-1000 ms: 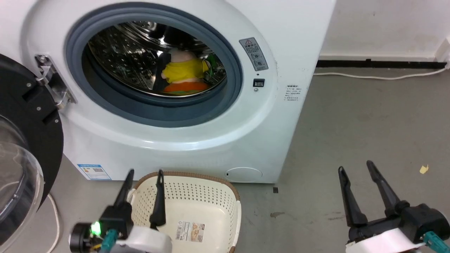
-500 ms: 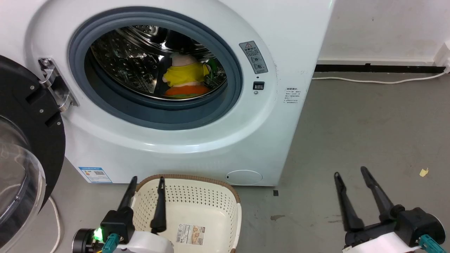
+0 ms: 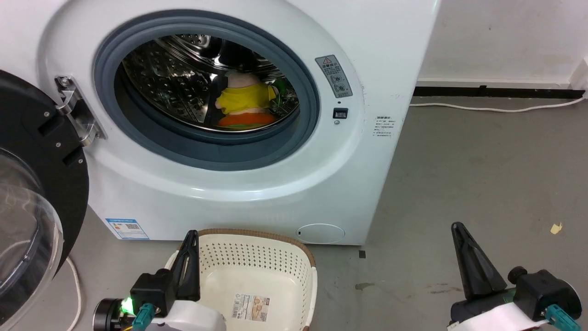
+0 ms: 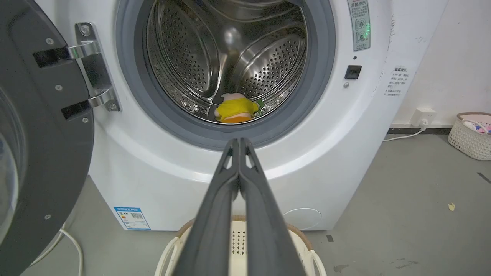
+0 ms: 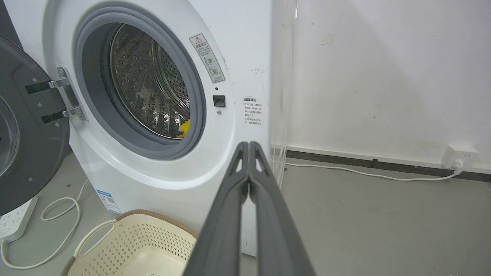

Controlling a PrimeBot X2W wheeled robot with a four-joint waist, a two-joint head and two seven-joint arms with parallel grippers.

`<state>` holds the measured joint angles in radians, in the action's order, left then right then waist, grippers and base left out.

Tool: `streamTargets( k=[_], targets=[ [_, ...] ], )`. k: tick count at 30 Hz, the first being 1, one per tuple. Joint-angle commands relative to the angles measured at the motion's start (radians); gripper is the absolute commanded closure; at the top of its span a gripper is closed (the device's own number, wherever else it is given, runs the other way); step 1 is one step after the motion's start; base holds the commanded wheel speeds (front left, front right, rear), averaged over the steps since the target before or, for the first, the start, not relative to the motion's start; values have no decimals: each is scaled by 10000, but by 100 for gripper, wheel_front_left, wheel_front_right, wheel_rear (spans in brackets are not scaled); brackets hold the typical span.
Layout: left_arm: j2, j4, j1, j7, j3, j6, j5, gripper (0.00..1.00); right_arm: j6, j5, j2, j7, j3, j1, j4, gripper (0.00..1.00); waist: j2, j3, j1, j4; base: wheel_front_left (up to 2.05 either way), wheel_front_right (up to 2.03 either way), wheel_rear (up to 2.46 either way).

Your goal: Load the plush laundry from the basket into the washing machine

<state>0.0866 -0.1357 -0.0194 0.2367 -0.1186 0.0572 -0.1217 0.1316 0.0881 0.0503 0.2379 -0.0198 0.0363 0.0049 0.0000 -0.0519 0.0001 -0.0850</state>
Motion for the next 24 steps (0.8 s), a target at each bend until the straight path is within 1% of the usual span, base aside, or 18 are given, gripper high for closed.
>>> streamTargets(
  k=[1, 24],
  targets=[
    [-7, 68, 19, -57, 41, -50, 79, 100, -1, -30, 0, -58, 12, -32, -5, 100, 0, 7, 0, 12, 0, 0, 0],
    [-77, 319, 53, -507, 264, -152, 300, 100, -3, -196, 0, -510, 49, -96, -13, 100, 0, 107, 0, 175, 0, 0, 0]
  ],
)
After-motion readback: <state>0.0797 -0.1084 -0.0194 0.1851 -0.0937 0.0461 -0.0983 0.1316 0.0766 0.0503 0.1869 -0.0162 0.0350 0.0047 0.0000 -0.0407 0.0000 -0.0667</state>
